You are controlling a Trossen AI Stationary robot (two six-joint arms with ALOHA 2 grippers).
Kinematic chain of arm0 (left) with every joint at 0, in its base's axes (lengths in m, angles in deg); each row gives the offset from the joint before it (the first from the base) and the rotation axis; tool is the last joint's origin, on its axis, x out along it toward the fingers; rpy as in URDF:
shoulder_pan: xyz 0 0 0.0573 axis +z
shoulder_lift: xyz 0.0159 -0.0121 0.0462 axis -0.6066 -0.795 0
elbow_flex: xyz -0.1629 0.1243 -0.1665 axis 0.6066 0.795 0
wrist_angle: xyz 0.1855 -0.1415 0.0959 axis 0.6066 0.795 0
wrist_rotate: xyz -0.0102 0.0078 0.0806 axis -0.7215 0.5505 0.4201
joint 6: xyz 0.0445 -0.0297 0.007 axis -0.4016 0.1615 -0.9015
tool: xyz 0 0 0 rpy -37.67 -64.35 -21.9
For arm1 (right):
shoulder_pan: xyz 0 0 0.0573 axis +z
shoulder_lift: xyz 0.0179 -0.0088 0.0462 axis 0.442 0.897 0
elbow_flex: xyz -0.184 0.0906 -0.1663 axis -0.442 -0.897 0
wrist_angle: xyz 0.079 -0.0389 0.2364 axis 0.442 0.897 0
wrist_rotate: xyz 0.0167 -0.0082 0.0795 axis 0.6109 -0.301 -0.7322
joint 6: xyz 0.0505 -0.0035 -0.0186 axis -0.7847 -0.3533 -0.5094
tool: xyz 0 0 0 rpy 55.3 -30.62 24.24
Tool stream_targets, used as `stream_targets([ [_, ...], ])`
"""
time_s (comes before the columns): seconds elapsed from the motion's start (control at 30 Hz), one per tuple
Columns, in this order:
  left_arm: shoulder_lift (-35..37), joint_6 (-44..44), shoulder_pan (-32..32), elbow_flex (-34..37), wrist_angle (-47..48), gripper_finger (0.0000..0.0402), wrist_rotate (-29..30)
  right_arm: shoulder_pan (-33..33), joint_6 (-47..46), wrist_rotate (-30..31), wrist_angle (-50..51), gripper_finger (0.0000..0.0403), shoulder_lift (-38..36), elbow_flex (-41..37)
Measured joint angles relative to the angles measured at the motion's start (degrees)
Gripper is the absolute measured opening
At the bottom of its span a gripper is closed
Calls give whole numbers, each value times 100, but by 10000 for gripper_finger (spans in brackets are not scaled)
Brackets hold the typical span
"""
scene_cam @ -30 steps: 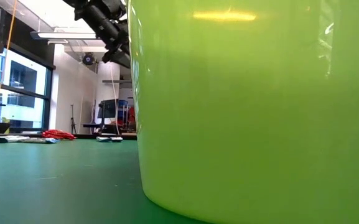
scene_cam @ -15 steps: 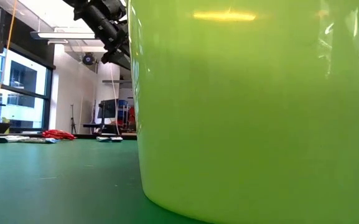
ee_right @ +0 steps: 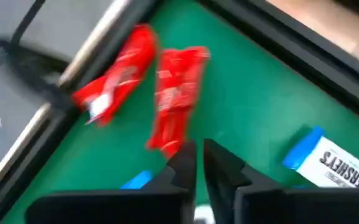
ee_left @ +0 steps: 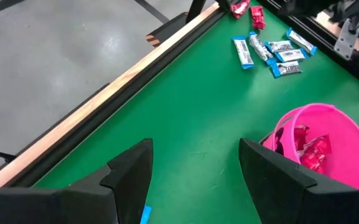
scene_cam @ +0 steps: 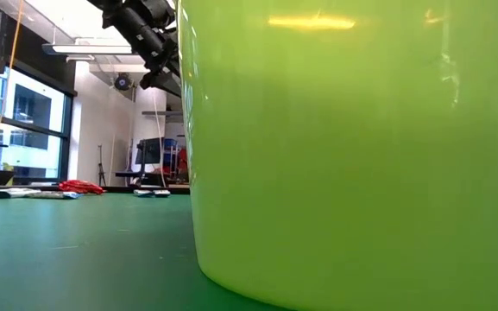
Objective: Sort candy by brand, put in halloween buckets
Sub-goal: Put the red chocolate into the pink bucket
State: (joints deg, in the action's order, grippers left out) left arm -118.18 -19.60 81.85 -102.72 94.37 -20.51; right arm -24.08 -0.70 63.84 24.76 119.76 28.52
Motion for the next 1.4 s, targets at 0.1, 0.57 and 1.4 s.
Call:
stream_targets([
  [0.1,0,-167,4,0,0,227,0,-28,-473,32,-571,57,0,-412],
  [0.57,0,-283,11,0,-136,227,4,-422,53,-8,-1301,196,796,-113],
  [1.4,0,-270,10,0,-128,227,194,130,1606,382,207,31,738,898],
])
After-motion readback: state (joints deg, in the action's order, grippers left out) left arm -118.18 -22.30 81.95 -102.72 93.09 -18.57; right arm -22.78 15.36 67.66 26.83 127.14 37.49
